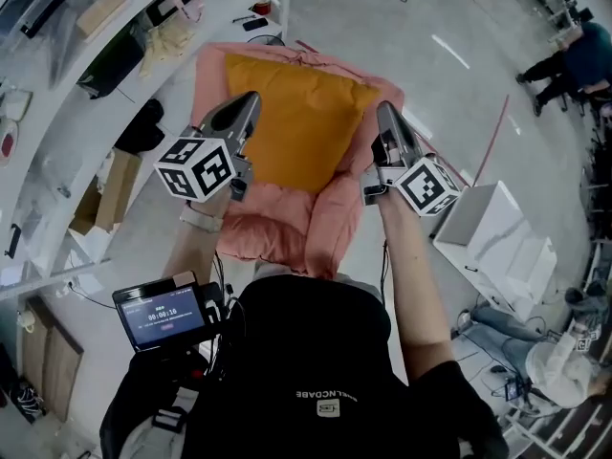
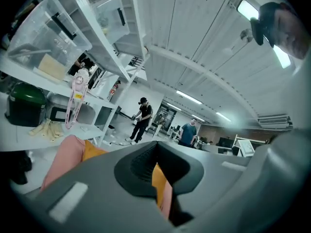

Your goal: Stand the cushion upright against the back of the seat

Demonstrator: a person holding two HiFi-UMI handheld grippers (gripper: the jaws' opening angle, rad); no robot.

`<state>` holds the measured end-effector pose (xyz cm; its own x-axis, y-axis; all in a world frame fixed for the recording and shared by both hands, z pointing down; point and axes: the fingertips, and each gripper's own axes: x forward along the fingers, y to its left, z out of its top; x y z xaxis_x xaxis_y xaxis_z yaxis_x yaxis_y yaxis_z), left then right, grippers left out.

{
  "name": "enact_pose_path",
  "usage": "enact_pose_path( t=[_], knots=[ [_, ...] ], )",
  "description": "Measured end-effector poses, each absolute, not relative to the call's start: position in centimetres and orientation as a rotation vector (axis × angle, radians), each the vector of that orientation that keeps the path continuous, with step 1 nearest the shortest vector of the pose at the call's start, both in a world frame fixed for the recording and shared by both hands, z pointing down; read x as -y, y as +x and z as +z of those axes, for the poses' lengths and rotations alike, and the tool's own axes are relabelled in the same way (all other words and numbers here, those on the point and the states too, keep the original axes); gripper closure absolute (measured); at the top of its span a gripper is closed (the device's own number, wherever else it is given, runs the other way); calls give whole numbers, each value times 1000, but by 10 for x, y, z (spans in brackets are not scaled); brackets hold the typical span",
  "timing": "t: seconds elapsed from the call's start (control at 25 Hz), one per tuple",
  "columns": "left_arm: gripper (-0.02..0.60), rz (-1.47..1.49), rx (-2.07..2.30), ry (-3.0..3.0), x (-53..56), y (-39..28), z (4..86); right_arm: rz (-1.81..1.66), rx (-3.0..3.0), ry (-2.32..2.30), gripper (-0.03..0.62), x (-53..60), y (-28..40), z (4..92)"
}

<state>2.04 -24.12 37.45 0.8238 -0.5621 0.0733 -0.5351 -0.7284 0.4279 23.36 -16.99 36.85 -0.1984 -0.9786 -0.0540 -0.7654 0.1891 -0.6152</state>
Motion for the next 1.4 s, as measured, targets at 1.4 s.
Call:
enact_pose_path(
  t=[1.4],
  knots=[
    [569,96,879,2772,59,15,369,-435,-2691,-1256,589,49,89,368]
  ],
)
